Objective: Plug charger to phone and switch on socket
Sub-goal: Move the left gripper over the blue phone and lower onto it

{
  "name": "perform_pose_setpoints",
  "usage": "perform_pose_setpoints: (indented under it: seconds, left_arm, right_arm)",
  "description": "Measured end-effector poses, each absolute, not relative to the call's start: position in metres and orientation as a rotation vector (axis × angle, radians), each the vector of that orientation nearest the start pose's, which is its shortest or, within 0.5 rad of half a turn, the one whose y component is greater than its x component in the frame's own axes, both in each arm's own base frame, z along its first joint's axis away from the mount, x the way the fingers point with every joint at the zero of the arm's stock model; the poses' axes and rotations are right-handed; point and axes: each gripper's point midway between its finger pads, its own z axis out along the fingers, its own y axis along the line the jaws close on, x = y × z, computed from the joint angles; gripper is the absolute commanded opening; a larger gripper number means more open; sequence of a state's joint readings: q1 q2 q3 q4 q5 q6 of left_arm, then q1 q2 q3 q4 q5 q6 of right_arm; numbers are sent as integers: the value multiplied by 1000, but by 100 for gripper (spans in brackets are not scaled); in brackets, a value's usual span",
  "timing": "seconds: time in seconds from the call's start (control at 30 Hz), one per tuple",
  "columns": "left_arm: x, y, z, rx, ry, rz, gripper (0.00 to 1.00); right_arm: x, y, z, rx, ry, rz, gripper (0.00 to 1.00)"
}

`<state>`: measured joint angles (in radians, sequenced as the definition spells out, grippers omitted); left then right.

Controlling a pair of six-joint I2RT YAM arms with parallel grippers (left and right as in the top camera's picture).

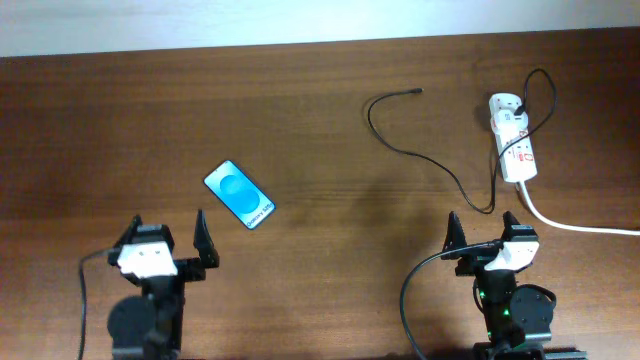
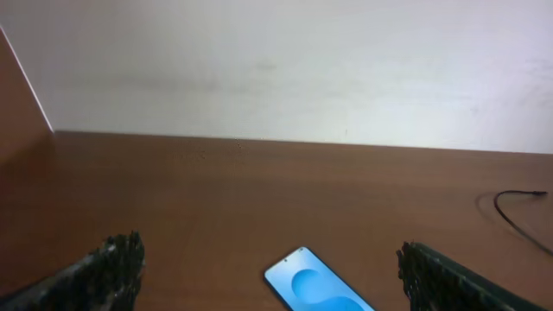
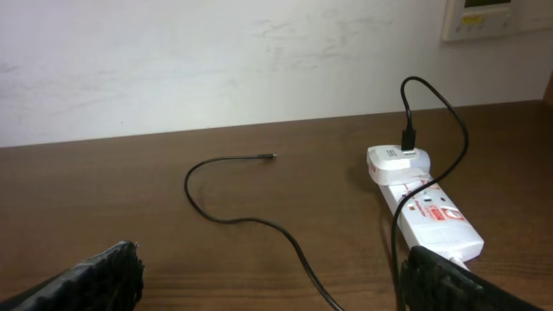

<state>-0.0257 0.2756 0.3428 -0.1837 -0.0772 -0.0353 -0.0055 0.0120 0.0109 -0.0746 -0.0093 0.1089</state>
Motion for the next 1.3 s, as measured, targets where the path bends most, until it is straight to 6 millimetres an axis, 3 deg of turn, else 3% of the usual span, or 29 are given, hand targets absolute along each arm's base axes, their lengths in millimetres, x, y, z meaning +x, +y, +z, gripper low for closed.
perform_pose_setpoints:
  seconds: [0.17,0.33,0.4,0.5,0.6,0.73,0.83,1.07,1.17,1.3]
  left_arm:
    - [269,4,243,-137,1901,-42,99]
    - [285,-2,270,-237,2167,-109,99]
    - [297,-13,281,-232,2248,-179,99]
    - [316,-45,291,-155,2290,-392,99]
    - [320,-74,269,-111,2388,-609,99]
    - [318,-75,238,-393,2525,-682,99]
    - [321,-67,219,-670,2558,-573,100]
    - [356,-52,185,-983,2703,-202,99]
    - [387,-51,148,-1049,2806,-68,99]
    - [388,-60,99,-1069,2953,-43,99]
  right_arm:
    - [246,0,158,87,1644,87,98]
    - [246,0,158,86,1644,87,98]
    - [246,0,158,86,1644,87,98]
    - [246,0,158,87,1644,88,98]
    - [246,0,158,86,1644,87,98]
    - [246,0,158,86,1644,87,98]
    - [246,0,158,86,1644,87,98]
    - [246,0,158,87,1644,88,98]
    - [246,0,158,86,1643,87,98]
    - [246,0,158,86,1644,87,98]
